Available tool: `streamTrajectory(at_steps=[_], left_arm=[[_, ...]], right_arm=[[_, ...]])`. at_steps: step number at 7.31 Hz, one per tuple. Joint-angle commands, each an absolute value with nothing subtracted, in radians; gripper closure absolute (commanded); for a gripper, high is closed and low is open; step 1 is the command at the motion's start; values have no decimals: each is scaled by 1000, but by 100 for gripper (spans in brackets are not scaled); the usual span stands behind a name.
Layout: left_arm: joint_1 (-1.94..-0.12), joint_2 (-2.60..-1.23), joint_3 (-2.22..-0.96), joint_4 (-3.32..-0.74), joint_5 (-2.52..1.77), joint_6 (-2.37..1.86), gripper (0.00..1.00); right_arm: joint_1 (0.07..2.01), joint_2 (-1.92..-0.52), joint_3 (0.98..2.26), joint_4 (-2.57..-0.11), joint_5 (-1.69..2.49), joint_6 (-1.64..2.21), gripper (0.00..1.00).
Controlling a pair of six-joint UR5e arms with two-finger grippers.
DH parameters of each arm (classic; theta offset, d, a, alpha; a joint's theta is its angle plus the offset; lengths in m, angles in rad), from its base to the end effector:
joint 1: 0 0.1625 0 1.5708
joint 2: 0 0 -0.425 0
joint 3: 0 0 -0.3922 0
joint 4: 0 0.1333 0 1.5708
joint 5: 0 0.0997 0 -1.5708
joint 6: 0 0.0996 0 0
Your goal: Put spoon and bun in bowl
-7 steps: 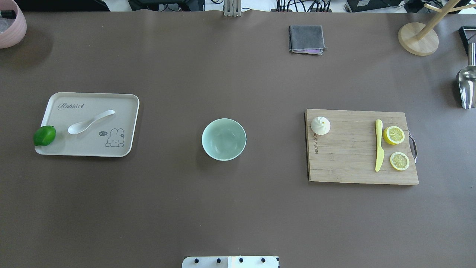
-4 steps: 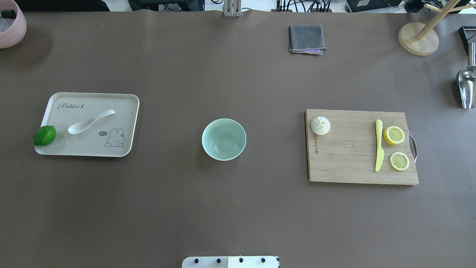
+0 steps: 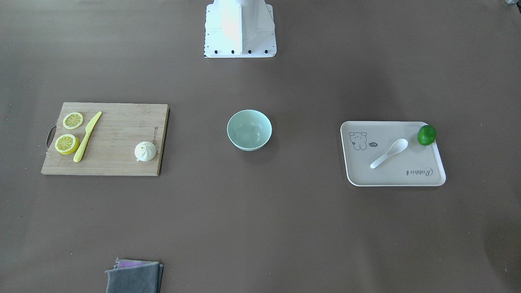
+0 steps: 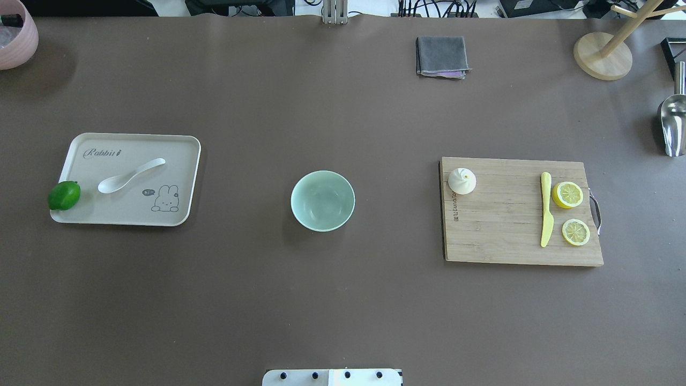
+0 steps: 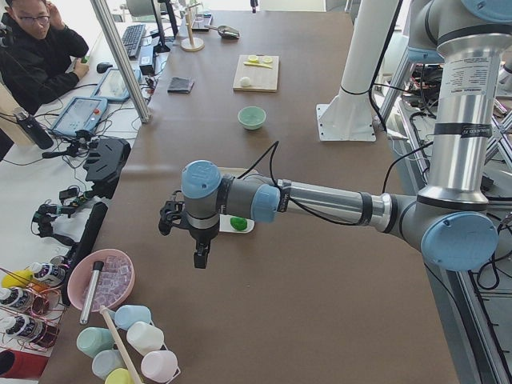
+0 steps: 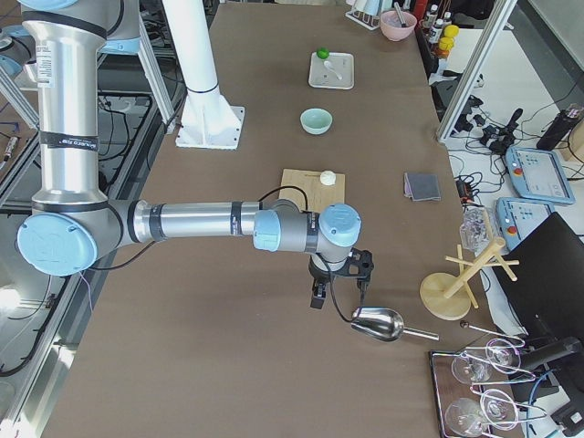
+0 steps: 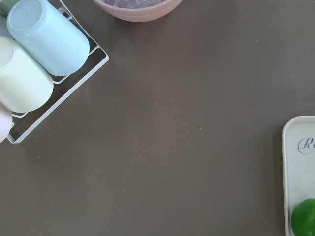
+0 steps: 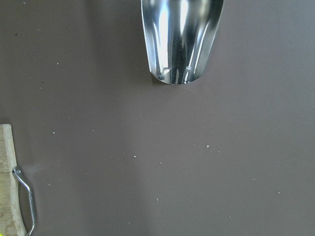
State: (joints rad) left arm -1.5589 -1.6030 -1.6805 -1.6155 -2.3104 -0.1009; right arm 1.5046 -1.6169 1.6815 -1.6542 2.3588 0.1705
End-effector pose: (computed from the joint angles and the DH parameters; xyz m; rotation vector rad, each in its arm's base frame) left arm -0.0601 -0.5143 0.5856 0.1361 0.7461 -0.0157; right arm 0.0315 -0.4733 0.6338 -0.1108 -0.7807 0.1062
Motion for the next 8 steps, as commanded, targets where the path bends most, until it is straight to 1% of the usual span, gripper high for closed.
streamTrajectory(at_steps=[1, 3, 5, 6, 8], left_arm=[[-1559, -1589, -1693, -1626, -2315, -100, 2], [-1546, -1598, -1706, -1629, -2316, -97, 2], [-1522, -1598, -1724, -1708, -2318, -95, 2], [-1481, -1598, -1726, -1767, -2318, -98, 2], [-1335, -1612, -1755, -1878, -2332, -97, 2]], right_arm=[[1503, -1614, 1689, -1652, 2356, 170, 0], [1499, -1603, 1694, -1655, 2359, 176, 0], [1496, -1598, 1701, -1655, 2359, 178, 0], [1494, -1595, 1713, -1654, 2361, 182, 0], [1491, -1574, 1717, -1654, 2361, 183, 0]])
